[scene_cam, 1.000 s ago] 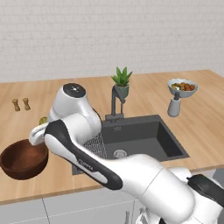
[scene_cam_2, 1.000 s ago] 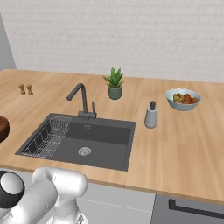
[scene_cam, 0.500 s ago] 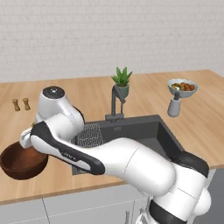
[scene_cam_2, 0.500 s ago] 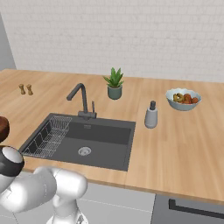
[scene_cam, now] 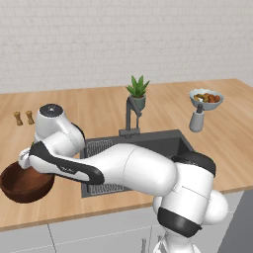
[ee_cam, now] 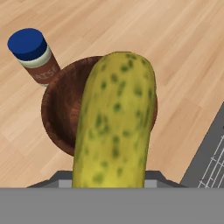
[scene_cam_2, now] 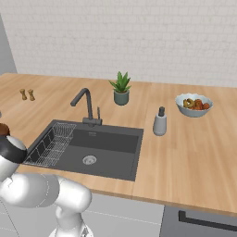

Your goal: Pick the cucumber from the sink and place it in the bowl. Then pick the bowl and place it in the microwave. Then close the microwave door and press the start button.

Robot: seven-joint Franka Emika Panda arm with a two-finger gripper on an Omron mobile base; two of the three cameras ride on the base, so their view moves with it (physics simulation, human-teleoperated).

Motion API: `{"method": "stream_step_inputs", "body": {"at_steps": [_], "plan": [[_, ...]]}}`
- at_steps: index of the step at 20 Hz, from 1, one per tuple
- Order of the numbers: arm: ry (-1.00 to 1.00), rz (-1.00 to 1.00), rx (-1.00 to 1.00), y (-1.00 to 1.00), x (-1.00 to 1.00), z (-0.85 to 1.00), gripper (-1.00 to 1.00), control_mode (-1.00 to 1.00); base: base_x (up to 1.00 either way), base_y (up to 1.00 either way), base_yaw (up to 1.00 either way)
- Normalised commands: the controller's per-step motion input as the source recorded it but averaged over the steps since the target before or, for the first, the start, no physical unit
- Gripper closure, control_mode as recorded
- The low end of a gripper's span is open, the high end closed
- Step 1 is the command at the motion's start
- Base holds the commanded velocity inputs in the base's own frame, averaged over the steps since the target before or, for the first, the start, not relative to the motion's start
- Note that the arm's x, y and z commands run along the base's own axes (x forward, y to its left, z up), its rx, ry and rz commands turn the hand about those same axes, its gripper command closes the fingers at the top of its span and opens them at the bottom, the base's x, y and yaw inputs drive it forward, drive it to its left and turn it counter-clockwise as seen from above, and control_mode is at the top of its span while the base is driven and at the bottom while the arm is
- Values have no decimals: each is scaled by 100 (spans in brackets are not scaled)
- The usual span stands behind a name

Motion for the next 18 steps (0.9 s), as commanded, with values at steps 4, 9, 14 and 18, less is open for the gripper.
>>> {"method": "stream_step_inputs", "body": {"at_steps": [4,9,14,18], "plan": [[0,0,-6,37,24,-32,100,-100,0,0,0],[0,0,-6,24,15,-32,100,-100,0,0,0],[1,0,-5,21,14,-29,100,-100,0,0,0],[4,0,-3,9,11,-22,100,-100,0,0,0]]}}
